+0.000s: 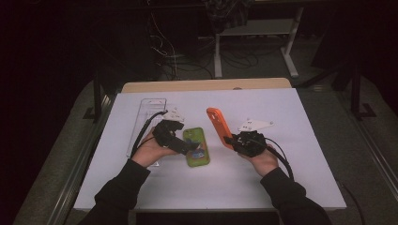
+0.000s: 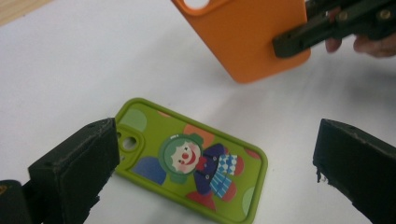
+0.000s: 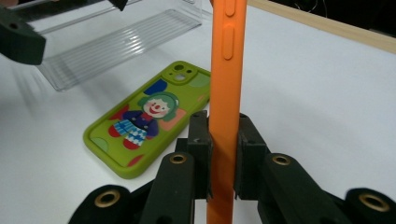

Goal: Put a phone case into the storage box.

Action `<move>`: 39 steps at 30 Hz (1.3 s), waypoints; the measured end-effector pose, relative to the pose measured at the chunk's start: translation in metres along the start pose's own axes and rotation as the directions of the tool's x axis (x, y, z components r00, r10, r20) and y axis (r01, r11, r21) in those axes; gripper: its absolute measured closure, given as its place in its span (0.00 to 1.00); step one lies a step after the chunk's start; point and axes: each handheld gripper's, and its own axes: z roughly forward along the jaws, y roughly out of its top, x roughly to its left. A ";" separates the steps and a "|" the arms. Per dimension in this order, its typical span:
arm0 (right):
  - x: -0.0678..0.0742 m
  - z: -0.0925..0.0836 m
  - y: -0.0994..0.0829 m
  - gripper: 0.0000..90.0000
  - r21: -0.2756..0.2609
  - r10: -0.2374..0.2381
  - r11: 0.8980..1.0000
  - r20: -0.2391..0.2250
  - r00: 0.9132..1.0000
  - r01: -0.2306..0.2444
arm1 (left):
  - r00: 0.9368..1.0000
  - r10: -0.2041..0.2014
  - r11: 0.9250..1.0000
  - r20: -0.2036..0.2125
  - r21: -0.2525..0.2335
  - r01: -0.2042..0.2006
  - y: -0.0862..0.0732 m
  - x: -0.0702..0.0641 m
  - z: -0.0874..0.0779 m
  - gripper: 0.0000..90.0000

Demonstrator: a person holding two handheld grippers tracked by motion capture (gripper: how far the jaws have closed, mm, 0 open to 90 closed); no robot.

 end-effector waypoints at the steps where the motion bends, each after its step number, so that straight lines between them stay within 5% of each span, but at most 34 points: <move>1: 0.001 0.000 0.000 0.87 0.001 0.007 1.000 -0.005 1.000 -0.007 | 1.000 0.011 1.000 0.001 0.000 -0.011 0.001 0.002 -0.001 0.00; 8: 0.006 0.003 0.000 0.87 0.000 0.013 1.000 -0.024 1.000 -0.013 | 0.998 -0.056 0.995 0.039 -0.078 0.059 0.010 0.006 -0.001 0.00; 17: 0.012 0.005 0.003 0.87 -0.006 0.009 1.000 -0.047 0.999 -0.009 | 0.992 -0.089 0.987 0.084 -0.124 0.099 0.020 0.010 0.003 0.00; 39: 0.025 0.005 0.007 0.87 -0.033 -0.013 0.999 -0.095 0.995 0.010 | 0.989 -0.066 0.981 0.134 -0.173 0.089 0.028 0.007 0.020 0.00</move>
